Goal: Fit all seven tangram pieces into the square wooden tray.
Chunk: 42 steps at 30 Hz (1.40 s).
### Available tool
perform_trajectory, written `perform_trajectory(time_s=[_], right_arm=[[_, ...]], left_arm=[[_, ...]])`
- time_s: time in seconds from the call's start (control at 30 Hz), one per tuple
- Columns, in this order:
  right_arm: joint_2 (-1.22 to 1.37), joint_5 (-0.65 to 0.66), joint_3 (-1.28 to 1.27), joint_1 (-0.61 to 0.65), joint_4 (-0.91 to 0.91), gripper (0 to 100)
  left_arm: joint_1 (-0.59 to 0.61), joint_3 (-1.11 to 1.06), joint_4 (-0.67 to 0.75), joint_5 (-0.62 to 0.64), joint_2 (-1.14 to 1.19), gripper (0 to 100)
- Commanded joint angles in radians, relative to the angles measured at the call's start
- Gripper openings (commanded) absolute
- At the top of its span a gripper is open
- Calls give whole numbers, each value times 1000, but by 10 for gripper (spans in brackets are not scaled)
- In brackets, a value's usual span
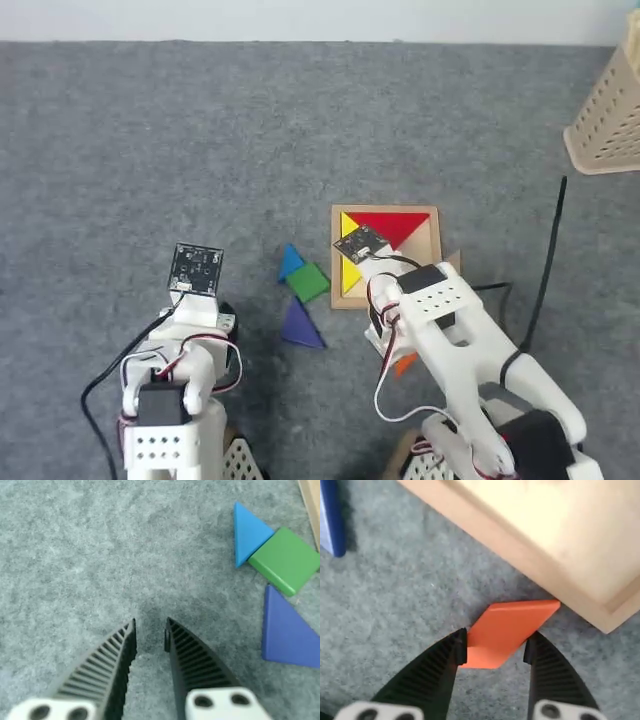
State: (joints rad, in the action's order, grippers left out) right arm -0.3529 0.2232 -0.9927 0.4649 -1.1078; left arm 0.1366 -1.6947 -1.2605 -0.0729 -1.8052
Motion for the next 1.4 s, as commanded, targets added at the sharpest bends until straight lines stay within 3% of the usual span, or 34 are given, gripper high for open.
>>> perform_trajectory(time_s=[0.0,0.27,0.63,1.0,1.23,1.37], right_arm=[[-8,34,-8,-2,16,199],[122,48,0,-193,54,199],[-45,38,-3,-364,47,202],[-41,46,-3,-300,35,198],[-41,46,-2,-249,35,43],[-41,46,2,-248,27,77]], left_arm=[[2,8,-3,-8,-17,91],[2,8,-3,-8,-17,91],[2,8,-3,-8,-17,91],[2,8,-3,-8,-17,91],[2,8,-3,-8,-17,91],[2,8,-3,-8,-17,91]])
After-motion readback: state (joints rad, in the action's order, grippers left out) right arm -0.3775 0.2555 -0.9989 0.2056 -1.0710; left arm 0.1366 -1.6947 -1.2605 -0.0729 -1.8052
